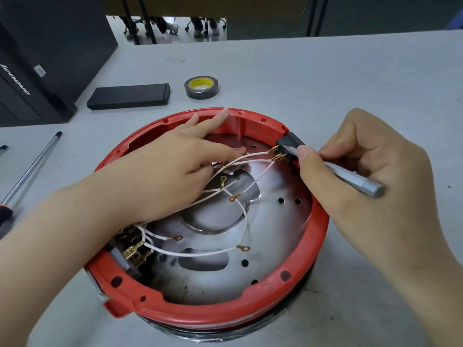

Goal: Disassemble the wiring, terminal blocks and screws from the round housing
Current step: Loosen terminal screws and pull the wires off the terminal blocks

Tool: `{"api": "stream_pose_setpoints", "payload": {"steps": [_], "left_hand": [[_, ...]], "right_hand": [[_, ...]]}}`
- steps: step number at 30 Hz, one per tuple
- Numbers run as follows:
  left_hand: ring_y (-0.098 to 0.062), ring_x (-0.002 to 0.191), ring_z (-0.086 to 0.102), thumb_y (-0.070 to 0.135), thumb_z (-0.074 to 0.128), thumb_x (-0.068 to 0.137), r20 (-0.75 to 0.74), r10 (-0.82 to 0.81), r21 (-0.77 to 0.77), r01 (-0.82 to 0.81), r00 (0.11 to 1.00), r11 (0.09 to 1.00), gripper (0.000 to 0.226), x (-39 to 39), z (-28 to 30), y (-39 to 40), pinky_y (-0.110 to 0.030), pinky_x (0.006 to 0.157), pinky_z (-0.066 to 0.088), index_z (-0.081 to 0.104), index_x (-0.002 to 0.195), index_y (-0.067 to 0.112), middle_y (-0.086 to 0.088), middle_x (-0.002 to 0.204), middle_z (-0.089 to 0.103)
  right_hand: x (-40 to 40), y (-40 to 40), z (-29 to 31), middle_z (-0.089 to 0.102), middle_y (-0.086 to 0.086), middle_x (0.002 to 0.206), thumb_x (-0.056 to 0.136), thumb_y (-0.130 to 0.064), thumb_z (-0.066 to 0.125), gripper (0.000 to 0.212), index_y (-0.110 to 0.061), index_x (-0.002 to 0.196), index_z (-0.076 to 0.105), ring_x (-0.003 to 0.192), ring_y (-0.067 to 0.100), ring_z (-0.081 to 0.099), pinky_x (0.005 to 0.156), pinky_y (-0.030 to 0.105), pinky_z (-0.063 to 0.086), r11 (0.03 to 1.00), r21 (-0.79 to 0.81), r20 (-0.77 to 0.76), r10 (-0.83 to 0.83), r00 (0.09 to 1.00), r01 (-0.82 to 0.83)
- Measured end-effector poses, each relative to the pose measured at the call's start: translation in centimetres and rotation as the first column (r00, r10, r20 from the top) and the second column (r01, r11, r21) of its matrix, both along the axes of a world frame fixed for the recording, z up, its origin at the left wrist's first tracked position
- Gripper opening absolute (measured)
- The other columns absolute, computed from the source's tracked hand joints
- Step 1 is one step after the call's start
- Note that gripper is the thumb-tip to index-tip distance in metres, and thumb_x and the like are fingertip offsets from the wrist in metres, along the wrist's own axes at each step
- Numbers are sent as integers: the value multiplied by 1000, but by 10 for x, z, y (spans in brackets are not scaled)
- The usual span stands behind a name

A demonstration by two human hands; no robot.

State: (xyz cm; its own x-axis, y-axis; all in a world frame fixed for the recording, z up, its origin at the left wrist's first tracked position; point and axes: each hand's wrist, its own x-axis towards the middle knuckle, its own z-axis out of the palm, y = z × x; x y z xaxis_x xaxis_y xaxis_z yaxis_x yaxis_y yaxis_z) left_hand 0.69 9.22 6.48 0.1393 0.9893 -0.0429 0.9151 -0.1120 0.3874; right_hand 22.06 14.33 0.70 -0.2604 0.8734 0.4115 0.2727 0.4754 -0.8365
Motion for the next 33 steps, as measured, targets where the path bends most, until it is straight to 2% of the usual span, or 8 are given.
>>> {"api": "stream_pose_setpoints", "payload": {"steps": [2,8,12,16,21,26,29,33], "left_hand": [[4,138,-8,8,37,95,-3,7,-3,-7,1000,1000,58,1,0,0,13,85,-15,46,128,55,18,159,-1],[-4,145,-7,9,36,95,-35,-3,4,3,999,1000,57,2,-1,-1,13,84,-15,47,131,52,18,160,-2],[18,131,-7,5,39,95,-54,-74,38,76,996,996,55,1,-1,-2,11,90,-12,52,131,43,13,159,13],[40,114,13,-4,41,90,78,-60,74,54,995,996,57,4,10,-1,11,91,11,59,123,38,37,121,45],[9,95,62,10,54,92,336,61,28,-74,940,997,32,23,17,10,-18,91,49,69,108,33,22,97,70],[-5,63,63,19,65,90,493,171,-145,-113,853,983,12,36,10,16,-23,64,54,72,98,23,5,75,72],[-15,61,63,14,66,90,566,214,-144,-161,796,976,10,38,5,15,-23,60,56,74,92,18,-8,81,73],[-24,68,69,14,64,91,623,186,-114,-148,760,982,12,36,-1,13,-23,59,57,74,97,16,-7,82,73]], "right_hand": [[-5,-10,22,53,3,63,90,-21,61,31,-15,66,42,48,9,45,45,7,33,997,48,11,-53,999,52],[-6,-13,27,53,5,61,86,-21,65,32,-15,65,42,45,9,41,43,6,28,985,152,52,-86,995,77],[-5,-16,30,56,1,61,86,-19,70,33,-17,66,44,45,5,45,44,6,30,994,91,12,-56,998,54],[-5,-18,39,61,-16,58,82,-18,73,25,-21,69,52,51,-2,56,48,3,35,999,12,-5,-36,999,36],[5,-14,52,68,-10,60,75,-26,70,11,-22,72,60,41,5,52,41,7,32,984,-180,-47,4,999,-13],[11,-13,55,67,-15,62,82,-17,65,11,-24,74,60,44,3,54,39,8,34,983,-181,107,0,994,19],[5,-16,54,64,-20,69,74,-35,62,12,-25,72,56,55,1,56,47,9,39,992,-87,231,-73,970,95],[0,-22,47,63,-12,59,74,-35,62,16,-21,71,54,62,-2,56,52,7,40,985,51,231,-171,958,164]]}}
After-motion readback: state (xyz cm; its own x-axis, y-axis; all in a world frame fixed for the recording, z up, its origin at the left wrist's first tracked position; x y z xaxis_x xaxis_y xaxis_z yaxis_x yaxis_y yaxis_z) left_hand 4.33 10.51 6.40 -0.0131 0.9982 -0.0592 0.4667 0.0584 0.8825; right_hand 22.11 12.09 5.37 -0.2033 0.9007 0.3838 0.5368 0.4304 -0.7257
